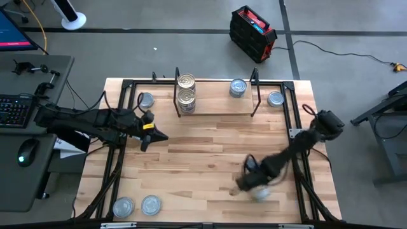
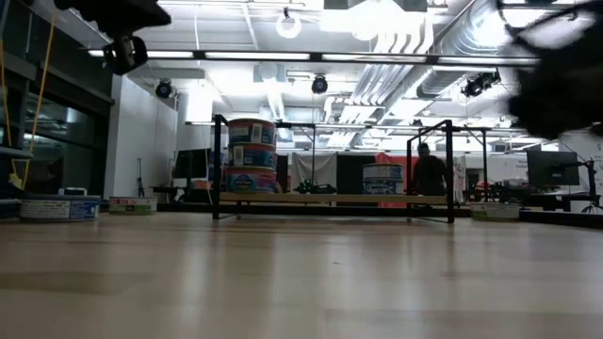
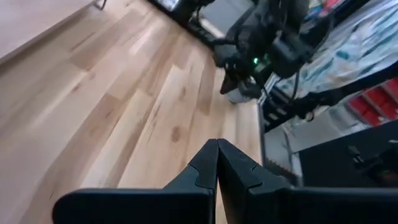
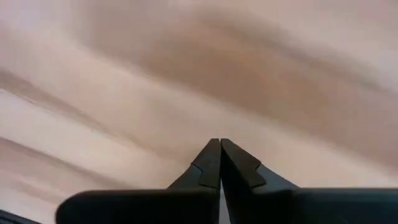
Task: Stack canned seafood by type on shelf
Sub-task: Put the green white tuna can on the shelf
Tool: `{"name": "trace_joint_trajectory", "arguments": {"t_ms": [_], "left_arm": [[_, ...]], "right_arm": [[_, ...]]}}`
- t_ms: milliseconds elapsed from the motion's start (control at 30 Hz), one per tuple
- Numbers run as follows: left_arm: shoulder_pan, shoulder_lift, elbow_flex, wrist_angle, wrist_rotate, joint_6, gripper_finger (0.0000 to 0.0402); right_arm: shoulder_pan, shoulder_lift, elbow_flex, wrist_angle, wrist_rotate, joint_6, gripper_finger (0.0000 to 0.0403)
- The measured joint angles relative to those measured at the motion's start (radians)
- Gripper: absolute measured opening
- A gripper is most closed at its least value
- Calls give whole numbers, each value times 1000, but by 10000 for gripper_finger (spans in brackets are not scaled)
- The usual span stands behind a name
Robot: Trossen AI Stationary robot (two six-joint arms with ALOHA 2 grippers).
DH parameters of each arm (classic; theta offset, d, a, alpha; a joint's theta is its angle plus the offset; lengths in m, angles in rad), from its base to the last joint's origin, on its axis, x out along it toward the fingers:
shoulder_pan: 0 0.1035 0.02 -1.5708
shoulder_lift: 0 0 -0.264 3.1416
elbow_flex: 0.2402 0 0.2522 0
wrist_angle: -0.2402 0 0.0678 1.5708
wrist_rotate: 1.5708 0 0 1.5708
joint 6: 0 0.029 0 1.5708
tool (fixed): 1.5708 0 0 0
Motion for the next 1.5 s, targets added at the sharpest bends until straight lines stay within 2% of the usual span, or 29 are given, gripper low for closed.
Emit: {"name": "trace_joint_trajectory", "arguments": {"t_ms": [100, 267, 433, 567, 700, 900, 1067, 1267, 1367, 1500], "left_arm": [[-2, 0, 0, -33, -29, -7, 1], [-2, 0, 0, -49, -35, -33, 1], [1, 0, 0, -46, -61, -16, 1], [1, 0, 0, -44, -114, 20, 1], [9, 0, 0, -38, -131, 64, 1], [46, 0, 0, -11, -132, 117, 1], [73, 0, 0, -12, -130, 118, 1], [91, 0, 0, -12, -128, 145, 1], [101, 0, 0, -12, -128, 175, 1], [113, 0, 0, -9, -128, 187, 1]], "right_arm": [[-117, 39, 2, 119, 53, -144, 0], [-289, 124, 15, 372, 63, -394, 0], [-415, 122, 120, 413, 115, -708, 0], [-453, 99, 238, 313, 98, -860, 0], [-443, 72, 381, 112, 71, -861, 0], [-342, 69, 610, -277, -27, -850, 13], [-230, 69, 710, -427, -46, -725, 88], [-115, 79, 636, -428, -13, -467, 236], [-123, 84, 572, -421, 12, -415, 298], [-171, 84, 491, -431, 40, -405, 338]]}}
